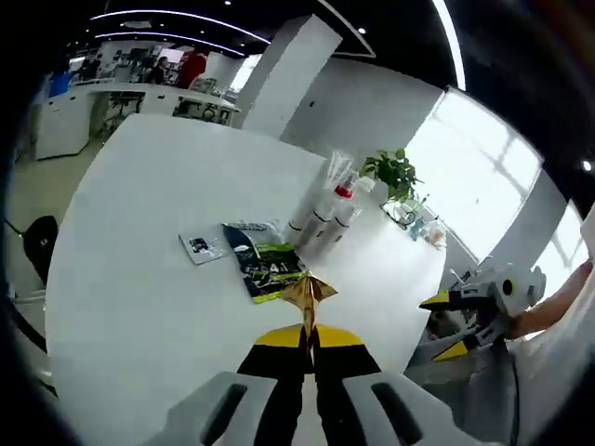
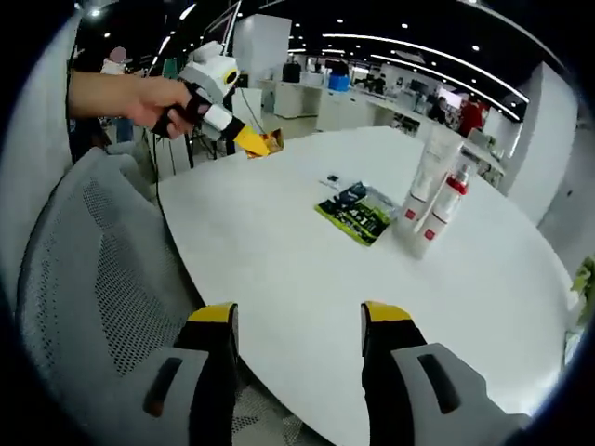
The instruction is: Arrange the skincare products in the storage area until every visible bottle or jar stands upright without overlapping.
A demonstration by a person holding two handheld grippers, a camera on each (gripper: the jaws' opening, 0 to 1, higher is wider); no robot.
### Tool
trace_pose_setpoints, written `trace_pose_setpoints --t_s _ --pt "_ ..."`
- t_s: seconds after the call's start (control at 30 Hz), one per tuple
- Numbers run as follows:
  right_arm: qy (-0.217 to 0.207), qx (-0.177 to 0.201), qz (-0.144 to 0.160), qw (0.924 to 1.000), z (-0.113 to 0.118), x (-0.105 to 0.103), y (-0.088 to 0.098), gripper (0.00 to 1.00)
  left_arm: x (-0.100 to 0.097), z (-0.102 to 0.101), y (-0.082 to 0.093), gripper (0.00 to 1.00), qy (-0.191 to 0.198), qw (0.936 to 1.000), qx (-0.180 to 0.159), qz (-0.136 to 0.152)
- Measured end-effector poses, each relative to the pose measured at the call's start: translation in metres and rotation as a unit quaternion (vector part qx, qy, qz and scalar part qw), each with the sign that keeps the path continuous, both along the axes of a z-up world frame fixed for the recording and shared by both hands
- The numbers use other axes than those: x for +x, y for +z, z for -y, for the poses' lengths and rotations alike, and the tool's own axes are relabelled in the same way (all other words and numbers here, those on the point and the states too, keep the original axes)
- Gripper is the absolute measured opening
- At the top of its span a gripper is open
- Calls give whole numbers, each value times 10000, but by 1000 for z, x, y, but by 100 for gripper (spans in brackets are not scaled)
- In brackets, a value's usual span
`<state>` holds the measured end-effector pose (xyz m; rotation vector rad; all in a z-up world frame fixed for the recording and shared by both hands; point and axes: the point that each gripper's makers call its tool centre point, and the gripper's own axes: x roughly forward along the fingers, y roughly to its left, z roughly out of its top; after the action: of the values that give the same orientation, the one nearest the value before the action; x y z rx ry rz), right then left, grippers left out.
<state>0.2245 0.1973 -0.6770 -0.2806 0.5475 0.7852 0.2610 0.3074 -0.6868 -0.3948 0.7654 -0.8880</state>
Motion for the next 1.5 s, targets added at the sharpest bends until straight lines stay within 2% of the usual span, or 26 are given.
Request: trace_pose_setpoints --t_s 0.1,0.13,0.17,0.23,0.4,0.47,0.53,0.67,0.77,1.07,1.33,1.5 --pt "158 831 114 9964 -39 10 41 40 -19 10 10 3 -8 9995 -319 -72" --pt "275 998 -4 9946 -50 8 47 35 -25 12 12 3 10 9992 -394 -120" --pt "358 1068 -48 9936 -58 7 52 30 -31 14 16 3 45 9986 -508 -155" --pt "645 1236 78 9902 -77 4 64 22 -40 16 19 3 77 9975 -673 -209" --pt "795 1245 110 9890 -92 -3 67 22 -59 18 35 3 73 9934 -1110 -267" --pt "809 1267 84 9886 -93 -4 68 21 -61 15 41 3 153 9913 -1282 -274" --pt "871 1276 26 9880 -94 -6 66 19 -64 15 43 3 126 9909 -1317 -244" --pt "986 1463 -150 9842 -94 -13 69 12 -70 21 50 3 10 9897 -1417 -175" --pt "993 1469 -126 9841 -89 -13 72 6 -71 27 54 3 -32 9891 -1469 -128" --pt "963 1682 -217 9808 -78 -18 77 4 -76 37 61 3 -161 9866 -1621 -139" --pt "962 1900 -459 9760 -72 -23 79 0 -87 46 58 5 -404 9864 -1583 -181" --pt "1018 1893 -558 9750 -67 -25 79 0 -91 48 52 18 -505 9897 -1326 -165"
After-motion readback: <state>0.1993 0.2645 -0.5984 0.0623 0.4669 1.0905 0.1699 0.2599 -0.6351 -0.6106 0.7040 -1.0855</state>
